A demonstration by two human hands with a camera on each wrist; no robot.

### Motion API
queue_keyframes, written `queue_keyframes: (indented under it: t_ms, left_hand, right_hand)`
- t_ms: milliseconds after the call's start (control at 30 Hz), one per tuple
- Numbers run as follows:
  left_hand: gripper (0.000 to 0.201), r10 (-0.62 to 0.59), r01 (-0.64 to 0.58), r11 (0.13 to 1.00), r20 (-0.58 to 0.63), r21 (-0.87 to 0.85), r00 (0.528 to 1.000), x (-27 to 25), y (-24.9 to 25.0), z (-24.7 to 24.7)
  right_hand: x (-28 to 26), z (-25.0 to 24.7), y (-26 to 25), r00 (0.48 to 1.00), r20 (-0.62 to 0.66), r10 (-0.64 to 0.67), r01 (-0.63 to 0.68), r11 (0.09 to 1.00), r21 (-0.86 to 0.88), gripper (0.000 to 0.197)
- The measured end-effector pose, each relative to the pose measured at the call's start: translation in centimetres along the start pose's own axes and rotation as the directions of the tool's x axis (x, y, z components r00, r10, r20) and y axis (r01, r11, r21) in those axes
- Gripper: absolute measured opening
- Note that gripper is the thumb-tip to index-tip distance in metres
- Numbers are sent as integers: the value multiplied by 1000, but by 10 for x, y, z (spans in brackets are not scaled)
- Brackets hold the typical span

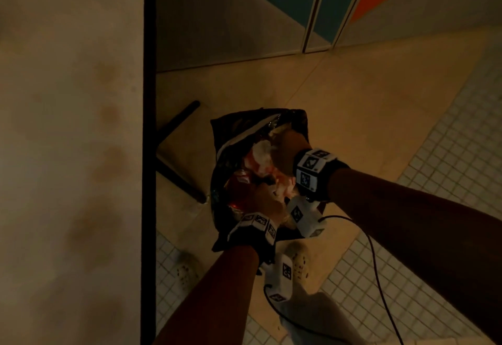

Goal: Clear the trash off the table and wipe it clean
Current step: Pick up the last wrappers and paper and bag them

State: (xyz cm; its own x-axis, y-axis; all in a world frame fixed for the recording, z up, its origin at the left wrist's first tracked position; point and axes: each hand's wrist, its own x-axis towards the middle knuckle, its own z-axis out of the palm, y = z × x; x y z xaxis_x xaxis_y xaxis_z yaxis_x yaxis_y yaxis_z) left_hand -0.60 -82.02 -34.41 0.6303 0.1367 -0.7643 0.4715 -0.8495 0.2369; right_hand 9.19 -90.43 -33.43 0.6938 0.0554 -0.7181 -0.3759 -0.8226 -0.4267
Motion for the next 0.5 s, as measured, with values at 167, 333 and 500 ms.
queue_keyframes:
  t_ms: [167, 333, 500]
  left_hand:
    - [64, 119, -145, 973, 148, 178, 982, 17, -12, 15]
    - [57, 162, -224, 923, 213, 312, 963, 18, -21, 13]
    - [48, 190, -299, 831, 265, 470, 945, 0, -6, -8]
  right_hand:
    - [23, 14, 10, 1000, 16, -12, 15, 986, -163, 42]
    - [34, 27, 20, 999, 47, 0, 8, 986, -168, 48]
    - [19, 5, 5, 986, 157, -56, 55, 998, 8, 69]
